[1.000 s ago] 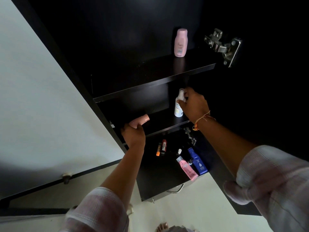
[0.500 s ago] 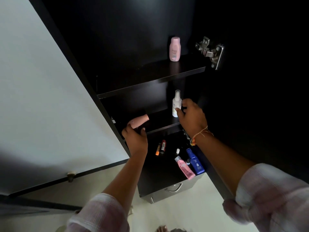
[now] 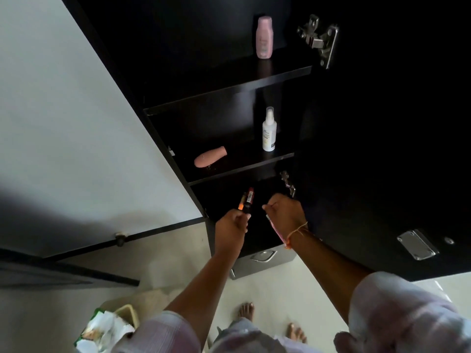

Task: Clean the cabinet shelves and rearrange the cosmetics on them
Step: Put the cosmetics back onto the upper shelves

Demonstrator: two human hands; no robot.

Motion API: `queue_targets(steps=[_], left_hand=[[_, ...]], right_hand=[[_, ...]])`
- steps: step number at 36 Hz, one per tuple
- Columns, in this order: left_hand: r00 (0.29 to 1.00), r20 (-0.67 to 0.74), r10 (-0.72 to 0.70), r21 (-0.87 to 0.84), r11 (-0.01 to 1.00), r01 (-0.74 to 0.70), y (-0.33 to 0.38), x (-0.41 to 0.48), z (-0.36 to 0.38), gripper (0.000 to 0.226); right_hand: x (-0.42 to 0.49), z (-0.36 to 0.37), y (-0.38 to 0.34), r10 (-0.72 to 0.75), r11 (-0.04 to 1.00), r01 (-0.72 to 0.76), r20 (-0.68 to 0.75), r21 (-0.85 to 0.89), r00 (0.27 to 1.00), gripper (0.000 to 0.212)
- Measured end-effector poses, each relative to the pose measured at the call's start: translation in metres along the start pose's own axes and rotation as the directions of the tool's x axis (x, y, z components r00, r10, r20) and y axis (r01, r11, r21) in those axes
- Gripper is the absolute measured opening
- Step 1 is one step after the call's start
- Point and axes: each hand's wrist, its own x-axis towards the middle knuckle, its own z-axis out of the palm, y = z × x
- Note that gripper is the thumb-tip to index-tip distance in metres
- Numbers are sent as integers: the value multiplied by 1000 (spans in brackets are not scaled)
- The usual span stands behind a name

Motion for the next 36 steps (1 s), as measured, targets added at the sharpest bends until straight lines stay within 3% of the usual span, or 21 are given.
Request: queue_targets(steps=[6, 9, 11, 17, 20, 22, 27, 32, 36], left_hand=[[972, 200, -123, 5, 992, 124, -28, 7, 26, 19], [951, 267, -156, 36, 988, 151, -44, 20, 44, 18], [932, 311, -187, 56, 982, 178, -55, 30, 58, 14], [858, 399, -322, 29, 940, 339, -98, 57, 114, 6], [803, 439, -404, 31, 899, 436, -126, 72, 148, 25], [770, 466, -435, 58, 884, 464, -104, 70, 147, 29], [733, 470, -491, 140, 862, 487, -94, 72, 162, 30], [766, 406, -499, 281, 865, 415, -102, 79, 182, 43], [804, 353, -478, 350, 865, 361, -83, 81, 183, 51]], right_hand=[[-20, 29, 45, 291, 953, -266, 204, -143, 935, 24], [-24, 36, 57, 331, 927, -310, 75, -213, 940, 18], [-25, 41, 64, 342, 910, -313, 65, -273, 937, 17], [-6, 52, 85, 468, 875, -468, -30, -125, 883, 27], [7, 58, 95, 498, 856, -497, -31, -142, 867, 28], [14, 61, 103, 496, 853, -493, -29, -172, 868, 27], [22, 75, 122, 517, 826, -508, -31, -244, 856, 30], [27, 90, 124, 533, 799, -550, -137, -241, 835, 27], [27, 100, 124, 526, 779, -531, -111, -333, 843, 27]])
